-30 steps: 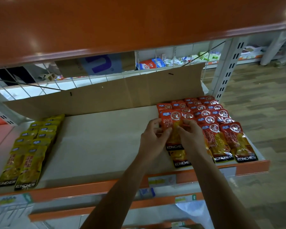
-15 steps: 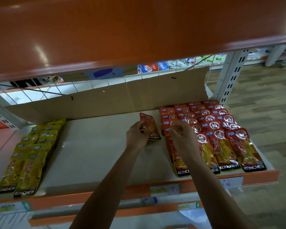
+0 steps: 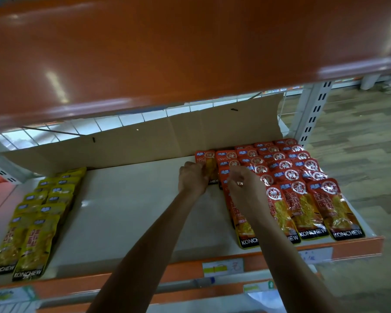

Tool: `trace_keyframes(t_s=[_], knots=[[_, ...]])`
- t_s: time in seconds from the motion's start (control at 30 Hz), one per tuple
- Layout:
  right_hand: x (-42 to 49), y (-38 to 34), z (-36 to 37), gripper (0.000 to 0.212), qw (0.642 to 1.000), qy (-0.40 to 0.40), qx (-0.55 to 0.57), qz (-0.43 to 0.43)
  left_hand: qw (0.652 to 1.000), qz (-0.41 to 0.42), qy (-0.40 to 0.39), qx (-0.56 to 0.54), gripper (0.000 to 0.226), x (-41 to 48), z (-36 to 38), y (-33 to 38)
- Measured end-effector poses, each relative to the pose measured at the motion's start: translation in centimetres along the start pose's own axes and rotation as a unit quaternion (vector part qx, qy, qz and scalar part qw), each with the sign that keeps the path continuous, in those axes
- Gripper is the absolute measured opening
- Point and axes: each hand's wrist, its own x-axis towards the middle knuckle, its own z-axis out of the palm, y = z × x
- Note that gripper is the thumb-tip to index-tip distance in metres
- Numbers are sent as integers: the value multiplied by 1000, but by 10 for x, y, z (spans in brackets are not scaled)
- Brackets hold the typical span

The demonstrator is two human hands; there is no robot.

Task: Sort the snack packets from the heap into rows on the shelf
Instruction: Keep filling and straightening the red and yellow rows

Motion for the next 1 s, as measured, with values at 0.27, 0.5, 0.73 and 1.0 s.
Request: trace_keyframes(t_s=[0.27,0.5,0.73,1.0], knots=[[-5,-4,11,32,997,-16,-59,-42,999,-20,21,-20,34,-1,0,-6],[-13,-20,44,23,990,-61,-88,-92,997,-1,55,-56,46,-39,-19,-37],[-45,-56,106,41,978,-126,-97,-133,995,-50,84,-19,51,-88,-53,-103],[-86,-111,202,45,970,-163,-113,-144,990,-80,115,-7,50,-132,-100,-210]])
